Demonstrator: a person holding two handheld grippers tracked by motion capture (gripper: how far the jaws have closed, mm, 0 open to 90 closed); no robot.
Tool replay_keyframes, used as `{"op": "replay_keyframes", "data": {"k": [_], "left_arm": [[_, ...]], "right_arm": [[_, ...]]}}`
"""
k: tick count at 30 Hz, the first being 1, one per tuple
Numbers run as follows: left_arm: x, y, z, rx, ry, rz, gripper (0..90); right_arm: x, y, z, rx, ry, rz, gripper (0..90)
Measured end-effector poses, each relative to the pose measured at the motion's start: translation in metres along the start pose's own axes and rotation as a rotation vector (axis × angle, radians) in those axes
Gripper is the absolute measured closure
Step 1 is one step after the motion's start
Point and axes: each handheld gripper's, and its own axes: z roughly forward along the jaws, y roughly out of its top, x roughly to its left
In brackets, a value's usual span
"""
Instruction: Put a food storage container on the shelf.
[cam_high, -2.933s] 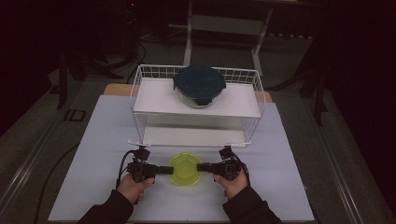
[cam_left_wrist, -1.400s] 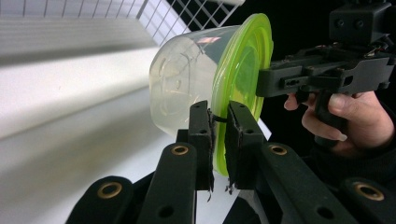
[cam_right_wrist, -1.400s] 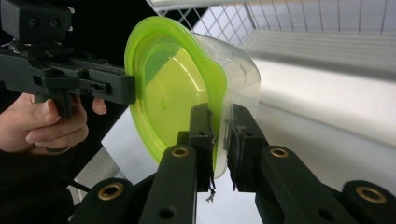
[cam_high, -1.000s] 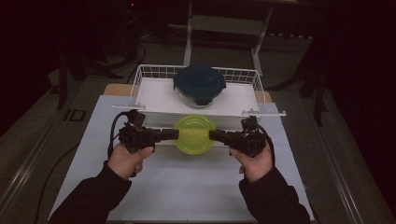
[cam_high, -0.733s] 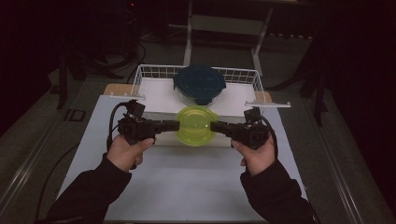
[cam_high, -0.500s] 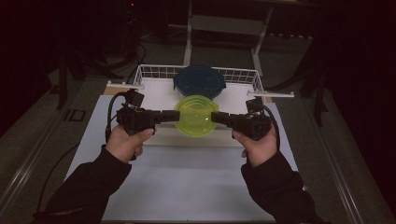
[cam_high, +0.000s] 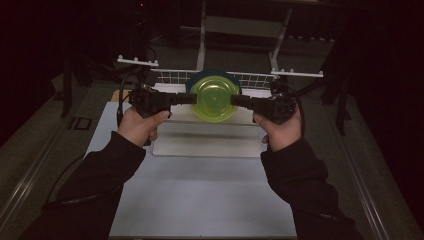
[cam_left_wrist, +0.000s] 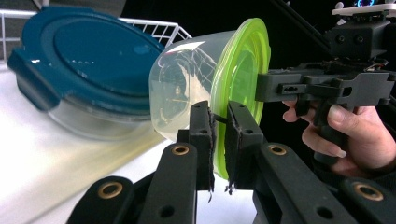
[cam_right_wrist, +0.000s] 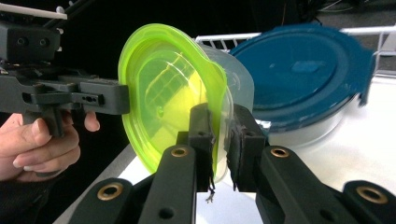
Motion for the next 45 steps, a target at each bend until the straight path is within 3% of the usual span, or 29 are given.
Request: {"op": "replay_keyframes", "data": {"k": [9,17,20,25,30,34,39,41,43,45], "left_arm": [[0.013,0.018,0.016,-0.01,0.01,-0.022,81.1],[0.024,0.03,0.025,-0.002,0.029,-0.053,80.8],[0.028,0.033,0.026,-0.007,0.029,-0.068,80.5],[0.033,0.033,0.028,-0.032,0.022,-0.1,79.3],[0.037,0.034,0.032,-0.04,0.027,-0.11,77.3],[0.038,0.037,0.035,-0.046,0.062,-0.104,70.6],[0.043,0.041,0.039,-0.064,0.069,-0.122,69.2],[0.043,0.042,0.04,-0.069,0.108,-0.103,65.6],[0.044,0.044,0.04,-0.073,0.133,-0.109,61.4],[0.047,0.045,0.04,-0.072,0.128,-0.119,60.1]], "right_arm": [[-0.015,0.019,0.007,-0.009,-0.029,0.027,80.5],[-0.026,0.032,0.019,0.014,-0.051,0.046,80.1],[-0.031,0.035,0.022,0.015,-0.034,0.07,80.1],[-0.032,0.038,0.024,0.015,-0.036,0.101,79.7],[-0.031,0.041,0.026,0.019,-0.053,0.095,74.7],[-0.036,0.044,0.03,0.02,-0.064,0.122,72.7],[-0.041,0.05,0.034,0.026,-0.074,0.14,68.2],[-0.042,0.051,0.036,0.024,-0.076,0.147,66.9],[-0.044,0.052,0.037,0.029,-0.068,0.162,64.4],[-0.046,0.053,0.038,0.031,-0.068,0.168,59.6]]}}
